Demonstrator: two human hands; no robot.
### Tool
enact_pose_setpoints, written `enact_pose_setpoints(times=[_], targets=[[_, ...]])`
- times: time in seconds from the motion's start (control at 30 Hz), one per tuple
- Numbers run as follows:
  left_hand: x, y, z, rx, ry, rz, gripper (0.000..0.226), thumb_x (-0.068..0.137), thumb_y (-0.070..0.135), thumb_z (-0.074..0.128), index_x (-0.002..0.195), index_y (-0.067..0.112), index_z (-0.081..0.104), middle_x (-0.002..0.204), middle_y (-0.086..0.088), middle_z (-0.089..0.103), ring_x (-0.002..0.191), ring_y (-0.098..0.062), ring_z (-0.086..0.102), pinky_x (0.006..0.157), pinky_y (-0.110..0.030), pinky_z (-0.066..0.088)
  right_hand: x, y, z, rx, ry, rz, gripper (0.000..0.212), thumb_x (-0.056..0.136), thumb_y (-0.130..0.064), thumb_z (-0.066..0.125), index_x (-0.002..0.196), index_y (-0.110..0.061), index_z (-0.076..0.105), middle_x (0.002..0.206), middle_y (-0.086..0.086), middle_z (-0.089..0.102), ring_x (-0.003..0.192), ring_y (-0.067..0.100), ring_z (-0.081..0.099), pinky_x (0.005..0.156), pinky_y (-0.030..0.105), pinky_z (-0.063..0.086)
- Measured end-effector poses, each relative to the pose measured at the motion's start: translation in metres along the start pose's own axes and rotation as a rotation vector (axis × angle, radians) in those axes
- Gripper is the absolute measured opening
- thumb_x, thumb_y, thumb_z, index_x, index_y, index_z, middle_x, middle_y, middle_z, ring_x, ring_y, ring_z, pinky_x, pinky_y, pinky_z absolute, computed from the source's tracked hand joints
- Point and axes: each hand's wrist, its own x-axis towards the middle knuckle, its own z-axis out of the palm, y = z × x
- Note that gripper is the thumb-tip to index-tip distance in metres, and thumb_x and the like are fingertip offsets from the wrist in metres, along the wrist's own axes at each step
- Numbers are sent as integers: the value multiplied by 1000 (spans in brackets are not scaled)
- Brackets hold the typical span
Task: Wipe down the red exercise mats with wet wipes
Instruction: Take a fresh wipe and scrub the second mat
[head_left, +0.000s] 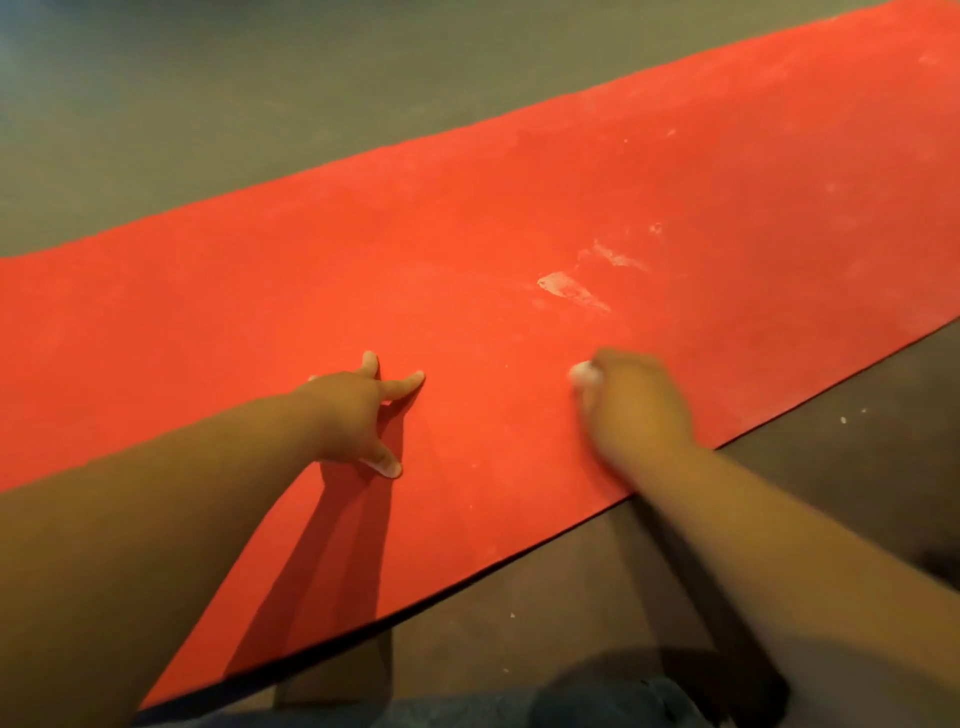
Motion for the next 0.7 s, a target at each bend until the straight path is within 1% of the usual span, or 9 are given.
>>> enact_pose_setpoints(times=[0.1,0.13,0.2,0.3,0.37,0.43,0.6,0.63,0.7], targets=[[6,-2,-4,2,-12,11,119,64,52,81,145,52,-6,158,-13,-16,140,-34,29,109,-47,32,-46,-54,13,113,-198,-557,19,93,-30,50,96,-22,67,94,2,68,89,28,59,74,36,51],[8,-3,-3,4,-9,9,120,63,52,82,144,53,-6,158,-13,-16,140,-34,29,109,-46,33,-45,-52,12,125,-201,-649,18,93,-31,52,97,-26,68,94,-1,68,87,25,59,73,36,51],[9,-4,-1,-1,-7,6,120,62,52,83,143,55,-6,158,-11,-16,139,-34,30,107,-43,36,-23,-26,5,96,-117,-511,19,94,-38,50,100,-30,66,93,-1,68,89,25,59,73,35,50],[11,-6,-2,-8,7,20,120,62,51,83,143,55,-6,158,-9,-18,140,-34,29,108,-46,33,24,41,-13,12,19,22,25,93,-40,51,95,-18,64,92,15,67,94,36,58,73,38,47],[12,-7,-3,-18,-6,18,121,62,49,84,143,56,-6,158,-8,-19,141,-34,28,109,-47,32,37,59,-22,17,57,234,28,93,-37,51,96,-12,63,98,20,66,98,39,56,75,39,46],[12,-6,-5,-26,-10,17,121,63,48,84,142,56,-7,158,-8,-20,141,-34,27,109,-47,31,28,39,-14,9,19,167,27,94,-34,50,99,-12,63,100,19,67,98,37,58,76,37,46],[14,-8,-3,-5,5,18,122,62,49,83,142,56,-8,158,-7,-20,141,-33,27,110,-48,30,-40,-61,19,176,-290,-539,26,95,-32,44,110,-28,65,112,-3,66,102,23,54,90,34,43],[14,-9,-3,-5,8,19,122,62,49,83,142,56,-8,158,-7,-20,142,-33,26,111,-49,29,-41,-61,17,192,-297,-584,25,95,-35,44,110,-31,65,110,-5,67,100,21,53,88,35,44],[14,-11,-2,-11,1,14,121,63,49,83,142,56,-9,158,-6,-21,142,-34,25,111,-51,27,-26,-38,8,170,-257,-501,22,94,-36,46,108,-35,63,106,-7,67,100,19,53,85,34,47]])
